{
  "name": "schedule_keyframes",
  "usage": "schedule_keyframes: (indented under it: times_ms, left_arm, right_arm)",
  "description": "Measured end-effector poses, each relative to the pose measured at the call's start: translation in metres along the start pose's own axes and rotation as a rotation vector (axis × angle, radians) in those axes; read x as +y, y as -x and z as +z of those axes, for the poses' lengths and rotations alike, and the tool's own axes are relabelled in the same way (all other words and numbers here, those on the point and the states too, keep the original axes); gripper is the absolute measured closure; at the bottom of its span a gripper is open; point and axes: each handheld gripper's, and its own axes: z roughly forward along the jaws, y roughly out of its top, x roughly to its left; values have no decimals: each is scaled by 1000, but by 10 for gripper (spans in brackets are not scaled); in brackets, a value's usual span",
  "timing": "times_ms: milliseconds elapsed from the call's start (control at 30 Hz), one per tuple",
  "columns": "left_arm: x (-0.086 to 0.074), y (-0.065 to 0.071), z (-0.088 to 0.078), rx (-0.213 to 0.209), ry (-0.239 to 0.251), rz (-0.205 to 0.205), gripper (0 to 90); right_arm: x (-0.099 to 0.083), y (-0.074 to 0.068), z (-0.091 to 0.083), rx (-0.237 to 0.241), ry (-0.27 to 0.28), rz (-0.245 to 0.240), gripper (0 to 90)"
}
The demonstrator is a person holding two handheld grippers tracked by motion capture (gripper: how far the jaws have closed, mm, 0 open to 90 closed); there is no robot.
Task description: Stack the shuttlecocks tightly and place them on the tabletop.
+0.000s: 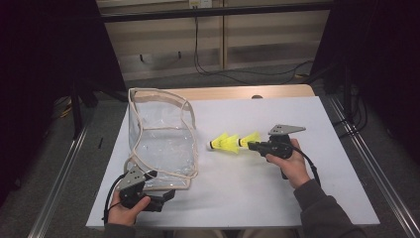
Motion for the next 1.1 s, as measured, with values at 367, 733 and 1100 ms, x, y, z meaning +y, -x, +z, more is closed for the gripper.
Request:
schedule_keyframes:
  times_ms: [367, 733, 1100]
  left_arm:
    - [0, 0, 0, 0, 1, -1, 41]
    - [0, 0, 0, 0, 0, 1, 41]
    - [0, 0, 0, 0, 0, 1, 41]
  right_arm:
    - [1, -2, 4, -4, -2, -3, 889]
    - [1, -4, 9, 1, -6, -4, 889]
    - [2, -5, 12, -2, -7, -6, 889]
